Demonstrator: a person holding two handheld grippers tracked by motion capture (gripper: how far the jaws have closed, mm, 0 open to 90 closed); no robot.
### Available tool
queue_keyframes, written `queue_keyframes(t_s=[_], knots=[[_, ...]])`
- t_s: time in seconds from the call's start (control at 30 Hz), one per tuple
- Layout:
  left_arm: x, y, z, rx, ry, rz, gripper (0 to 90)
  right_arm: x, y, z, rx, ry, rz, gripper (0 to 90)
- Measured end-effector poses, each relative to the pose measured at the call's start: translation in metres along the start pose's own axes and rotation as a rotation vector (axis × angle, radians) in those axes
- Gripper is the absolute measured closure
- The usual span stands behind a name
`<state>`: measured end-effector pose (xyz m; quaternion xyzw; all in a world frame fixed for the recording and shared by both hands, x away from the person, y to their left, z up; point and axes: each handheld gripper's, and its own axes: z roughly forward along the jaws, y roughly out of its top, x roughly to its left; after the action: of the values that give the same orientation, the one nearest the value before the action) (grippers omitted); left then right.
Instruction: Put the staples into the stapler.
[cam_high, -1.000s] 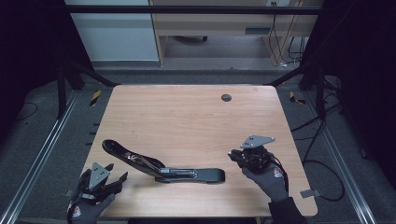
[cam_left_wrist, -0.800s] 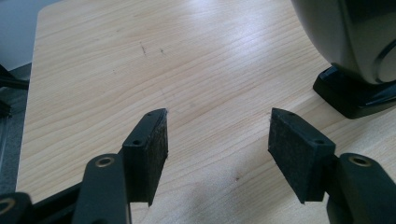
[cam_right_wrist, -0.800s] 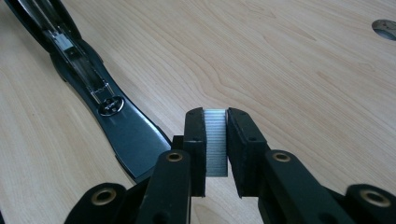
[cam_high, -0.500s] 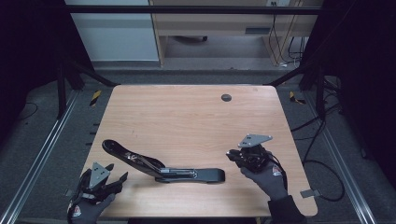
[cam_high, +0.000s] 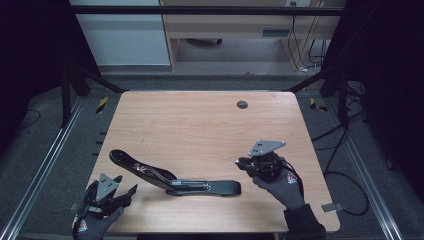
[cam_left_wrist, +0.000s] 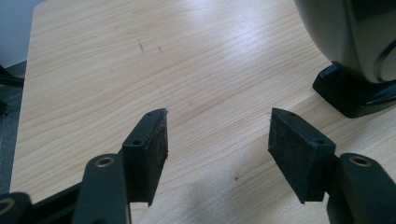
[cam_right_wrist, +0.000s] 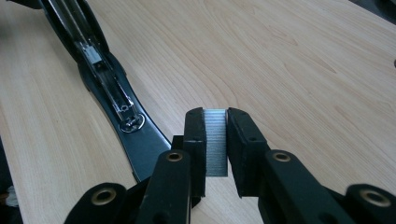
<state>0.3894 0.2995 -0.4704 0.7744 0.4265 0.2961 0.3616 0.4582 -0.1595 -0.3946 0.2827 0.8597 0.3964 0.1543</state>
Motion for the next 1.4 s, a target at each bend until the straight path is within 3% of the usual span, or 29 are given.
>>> queue_keyframes(t_s=[0.9, 1.4], knots=[[0.002, 0.0, 0.0, -0.002, -0.008, -0.021, 37.8, 0.019, 0.04, 0.03, 0.003, 0.127, -0.13, 78.4], [0.002, 0.0, 0.0, -0.002, -0.009, -0.02, 37.9, 0.021, 0.046, 0.043, 0.016, 0.206, -0.173, 78.4]])
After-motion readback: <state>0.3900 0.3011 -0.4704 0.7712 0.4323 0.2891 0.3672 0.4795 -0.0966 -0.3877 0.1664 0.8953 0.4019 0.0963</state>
